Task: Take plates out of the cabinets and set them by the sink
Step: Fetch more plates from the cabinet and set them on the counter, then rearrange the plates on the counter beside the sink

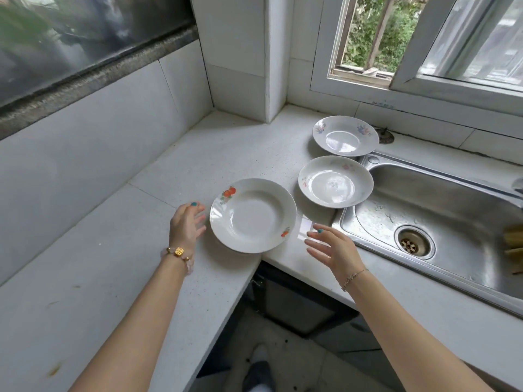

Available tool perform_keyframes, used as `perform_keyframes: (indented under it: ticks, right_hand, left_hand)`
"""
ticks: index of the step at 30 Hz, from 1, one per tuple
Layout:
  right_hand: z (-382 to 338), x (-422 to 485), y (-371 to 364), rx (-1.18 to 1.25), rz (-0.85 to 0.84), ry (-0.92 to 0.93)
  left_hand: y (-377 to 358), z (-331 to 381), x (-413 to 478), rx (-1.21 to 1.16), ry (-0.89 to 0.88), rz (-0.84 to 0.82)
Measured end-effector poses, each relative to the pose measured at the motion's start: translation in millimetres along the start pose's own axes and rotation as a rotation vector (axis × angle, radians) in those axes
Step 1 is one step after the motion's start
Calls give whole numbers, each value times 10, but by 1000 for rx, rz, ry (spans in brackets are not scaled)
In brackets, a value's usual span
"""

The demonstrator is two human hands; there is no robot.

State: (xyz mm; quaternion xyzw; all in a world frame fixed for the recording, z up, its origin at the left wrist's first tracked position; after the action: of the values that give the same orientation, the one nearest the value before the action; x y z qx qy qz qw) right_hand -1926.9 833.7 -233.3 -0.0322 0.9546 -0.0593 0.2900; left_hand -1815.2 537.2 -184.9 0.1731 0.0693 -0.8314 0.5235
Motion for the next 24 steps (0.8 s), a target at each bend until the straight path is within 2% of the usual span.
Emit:
perform_keyframes:
  ticks: [4,7,11,14,18,24]
  right_hand:
    - [191,-387,396,-132,-46,51]
    - [639,-643,766,-287,-130,-15]
    - [1247,-633,1455,-377,-31,-151]
    - [1462,-566,1793,-394,45,-174]
    - [1438,-481,1829,-473,15,-123]
    - [1338,-472,1594,-538,-90,-62]
  left_hand:
    - [-47,-110,-459,-70,-31,-2]
    - [-125,-351,-885,-112,-13,-30]
    - [-186,-817,-1414,-144,78,-64]
    - [-175,-1150,-1715,-147,163,-83]
    - [-130,-1380,-1992,-128,208,-96]
    - [93,-1480,-2186,-69,180,-92]
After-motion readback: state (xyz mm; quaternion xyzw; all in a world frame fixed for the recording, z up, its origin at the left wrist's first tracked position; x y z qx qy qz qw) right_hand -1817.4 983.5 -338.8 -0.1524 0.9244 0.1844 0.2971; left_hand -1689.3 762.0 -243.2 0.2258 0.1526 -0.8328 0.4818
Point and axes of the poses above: each hand's wrist, its own x-axis towards the middle knuckle, its own y-axis out of the back of the hand, z = x × y, the point moved 9 cm from there along x, towards the middle knuckle, and after that the axes turned 11 degrees about z, right-handed, at the moved point
